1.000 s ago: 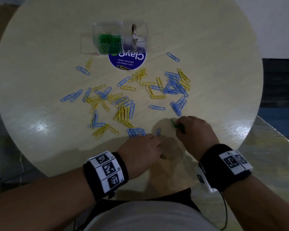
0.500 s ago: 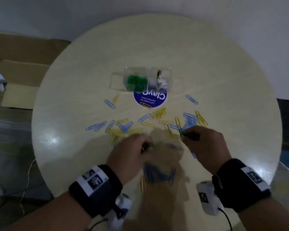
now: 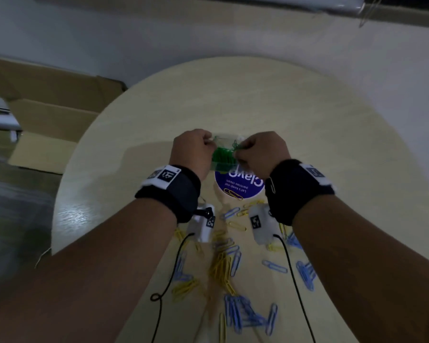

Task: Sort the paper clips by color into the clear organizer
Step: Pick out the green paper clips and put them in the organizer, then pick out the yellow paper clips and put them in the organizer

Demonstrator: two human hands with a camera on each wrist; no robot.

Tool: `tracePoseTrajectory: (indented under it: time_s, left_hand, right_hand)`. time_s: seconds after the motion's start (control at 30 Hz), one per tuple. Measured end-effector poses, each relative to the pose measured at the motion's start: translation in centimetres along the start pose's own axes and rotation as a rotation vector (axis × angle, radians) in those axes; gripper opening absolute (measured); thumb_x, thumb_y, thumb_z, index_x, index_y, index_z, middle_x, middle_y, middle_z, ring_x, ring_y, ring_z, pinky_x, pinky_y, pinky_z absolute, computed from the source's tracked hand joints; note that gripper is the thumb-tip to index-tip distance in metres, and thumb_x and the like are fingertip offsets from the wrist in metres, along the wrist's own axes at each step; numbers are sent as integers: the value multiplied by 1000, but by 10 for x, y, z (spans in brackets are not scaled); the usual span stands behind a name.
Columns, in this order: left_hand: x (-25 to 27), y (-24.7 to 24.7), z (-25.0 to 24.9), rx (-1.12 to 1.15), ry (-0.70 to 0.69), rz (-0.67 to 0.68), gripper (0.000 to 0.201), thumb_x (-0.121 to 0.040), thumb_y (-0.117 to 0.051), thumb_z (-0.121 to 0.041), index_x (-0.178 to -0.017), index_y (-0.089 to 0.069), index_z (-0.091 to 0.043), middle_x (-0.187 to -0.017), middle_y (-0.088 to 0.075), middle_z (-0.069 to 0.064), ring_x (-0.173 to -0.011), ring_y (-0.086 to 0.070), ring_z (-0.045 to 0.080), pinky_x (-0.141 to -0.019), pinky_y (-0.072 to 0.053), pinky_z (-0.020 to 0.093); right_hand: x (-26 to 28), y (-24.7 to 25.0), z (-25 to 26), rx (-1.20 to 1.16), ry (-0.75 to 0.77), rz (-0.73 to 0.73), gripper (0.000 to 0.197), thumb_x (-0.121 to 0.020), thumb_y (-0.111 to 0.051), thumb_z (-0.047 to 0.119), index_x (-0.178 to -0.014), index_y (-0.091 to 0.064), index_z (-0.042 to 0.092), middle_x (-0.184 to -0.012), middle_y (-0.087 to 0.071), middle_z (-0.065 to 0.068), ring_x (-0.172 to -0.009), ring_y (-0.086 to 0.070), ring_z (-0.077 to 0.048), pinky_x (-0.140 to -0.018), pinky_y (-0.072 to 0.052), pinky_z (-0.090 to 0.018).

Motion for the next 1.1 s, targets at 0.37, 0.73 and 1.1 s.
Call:
tracePoseTrajectory:
  time_s: [0.37, 0.73, 1.1]
  left_hand:
    - [121, 20, 17, 13, -279, 132, 20, -89, -60, -21, -105, -71, -22, -101, -69, -2, -87, -64, 16, -83, -46, 28]
    - [311, -36, 85, -399, -584, 532, 69, -84, -57, -56, -143, -43, -24, -159, -23, 8, -147, -20, 30, -110, -27, 39]
    - [235, -7, 56, -296, -395, 198, 38, -88, -50, -27, -124, -61, -27, -127, -55, -2, -111, -51, 25, -92, -47, 42]
  right_hand:
    - [103, 24, -63, -342, 34, -154, 14, -86, -60, 22, -96, -70, 25, -89, -74, -1, -79, -72, -16, -70, -57, -37]
    - [282, -86, -146, 509, 218, 240, 91, -68, -44, 83, -146, -25, 40, -161, -4, 5, -148, 5, -28, -118, -10, -41]
    - [194, 0, -167, 348, 175, -260, 63, -83, -46, 52, -130, -54, 11, -138, -54, -9, -131, -42, -28, -112, -32, -40]
Point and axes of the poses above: each hand's wrist, its own x-axis away from the middle knuckle, its own y-axis out of the back of the hand, z = x × y, the point moved 7 cm from there along -x, towards the middle knuckle
